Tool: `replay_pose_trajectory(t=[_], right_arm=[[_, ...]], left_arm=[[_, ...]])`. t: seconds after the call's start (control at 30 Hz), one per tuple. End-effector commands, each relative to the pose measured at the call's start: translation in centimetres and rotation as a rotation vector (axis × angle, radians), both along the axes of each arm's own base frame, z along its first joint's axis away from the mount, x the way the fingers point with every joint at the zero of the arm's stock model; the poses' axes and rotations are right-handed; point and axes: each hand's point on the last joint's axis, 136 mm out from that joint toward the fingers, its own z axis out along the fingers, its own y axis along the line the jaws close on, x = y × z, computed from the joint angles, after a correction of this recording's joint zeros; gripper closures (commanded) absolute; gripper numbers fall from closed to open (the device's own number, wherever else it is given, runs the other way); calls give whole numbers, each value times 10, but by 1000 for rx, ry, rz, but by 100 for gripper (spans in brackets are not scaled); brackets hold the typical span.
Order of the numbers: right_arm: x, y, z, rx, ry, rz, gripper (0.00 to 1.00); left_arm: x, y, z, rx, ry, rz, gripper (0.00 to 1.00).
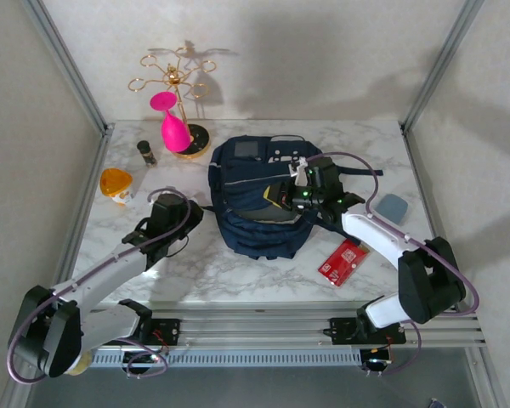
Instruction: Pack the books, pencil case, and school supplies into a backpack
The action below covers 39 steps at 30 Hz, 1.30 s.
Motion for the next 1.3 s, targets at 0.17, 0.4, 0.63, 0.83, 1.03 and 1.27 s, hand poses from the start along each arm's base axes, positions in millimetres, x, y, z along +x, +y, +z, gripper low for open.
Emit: replay_pose_trajectory(t=[0.17,0.4,0.63,0.83,1.03,1.27], right_arm=[[13,16,43,63,-118,61,98],[20,14,49,53,-115,85,100],[25,10,53,54,-119,88,100],[30,12,46,64,-101,113,100],[58,3,53,10,-138,100,99],[107,-24,49,-115,-150,-75,64]], left_arm=[[-7,-61,30,237,-187,-422,50],[3,-72,15,421,-245,-558,42],[3,-93,1,417,-285,-710,41],[13,-114,-1,380,-316,-777,60],[7,-145,-1,278,-314,-820,81],[18,-182,6,205,-314,-712,93]])
